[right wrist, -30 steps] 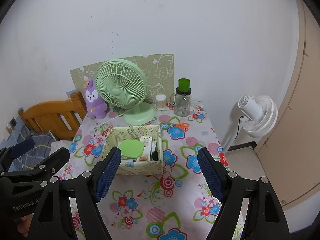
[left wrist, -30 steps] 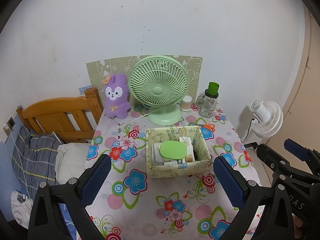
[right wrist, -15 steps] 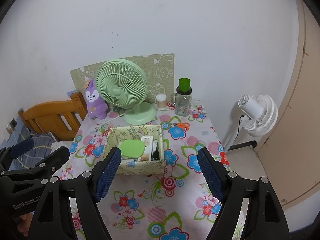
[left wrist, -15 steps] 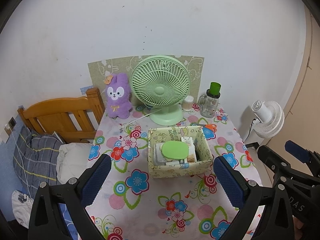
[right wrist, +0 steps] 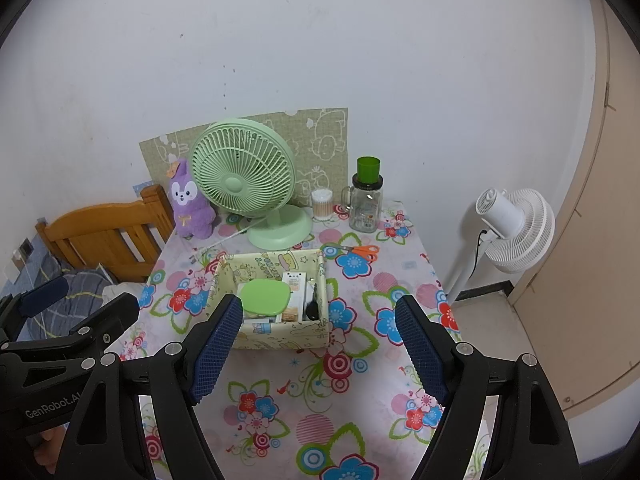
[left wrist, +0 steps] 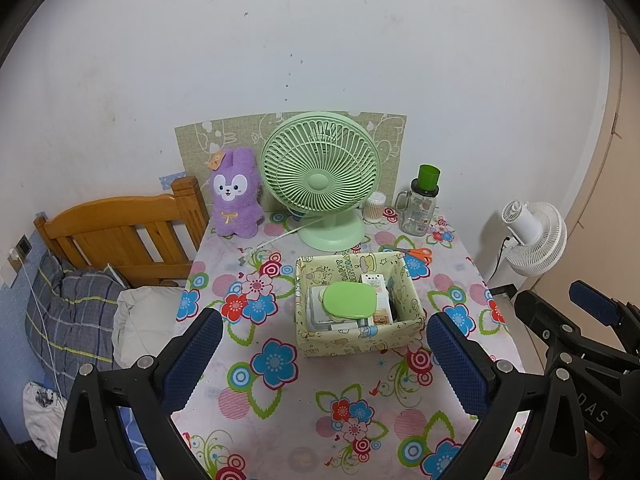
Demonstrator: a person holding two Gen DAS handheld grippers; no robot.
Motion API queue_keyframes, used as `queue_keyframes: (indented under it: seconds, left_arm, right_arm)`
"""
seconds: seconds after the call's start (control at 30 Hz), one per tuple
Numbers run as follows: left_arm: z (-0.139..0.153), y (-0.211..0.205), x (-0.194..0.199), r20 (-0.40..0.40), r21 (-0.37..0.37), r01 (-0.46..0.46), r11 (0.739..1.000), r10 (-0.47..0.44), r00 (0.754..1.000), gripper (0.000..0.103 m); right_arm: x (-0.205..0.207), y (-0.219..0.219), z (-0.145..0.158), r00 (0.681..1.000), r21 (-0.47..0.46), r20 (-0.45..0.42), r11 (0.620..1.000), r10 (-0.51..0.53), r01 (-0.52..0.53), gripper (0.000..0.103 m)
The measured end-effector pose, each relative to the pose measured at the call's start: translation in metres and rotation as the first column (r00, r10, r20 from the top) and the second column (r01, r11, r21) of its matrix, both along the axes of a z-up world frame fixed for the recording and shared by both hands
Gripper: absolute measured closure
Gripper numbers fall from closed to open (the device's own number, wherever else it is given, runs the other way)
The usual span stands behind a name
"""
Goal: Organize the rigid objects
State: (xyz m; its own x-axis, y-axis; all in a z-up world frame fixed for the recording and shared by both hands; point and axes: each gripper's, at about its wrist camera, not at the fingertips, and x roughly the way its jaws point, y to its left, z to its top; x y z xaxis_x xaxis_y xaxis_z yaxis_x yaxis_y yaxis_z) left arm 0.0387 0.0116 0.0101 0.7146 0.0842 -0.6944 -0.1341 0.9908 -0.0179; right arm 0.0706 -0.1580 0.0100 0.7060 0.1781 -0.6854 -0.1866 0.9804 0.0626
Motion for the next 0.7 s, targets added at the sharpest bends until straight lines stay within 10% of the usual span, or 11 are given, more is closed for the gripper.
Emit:
queue_keyframes:
  seconds: [0.7]
  left_arm:
    - [0.0072, -0.003, -0.0012, 0.014, 0.0, 0.019, 1.0, -0.019, 1.0, 0.0]
  right_arm:
    - [-0.0048, -0.0063, 0.0085, 1.0, 0.0, 0.019, 1.0, -0.021, 0.021, 0.022]
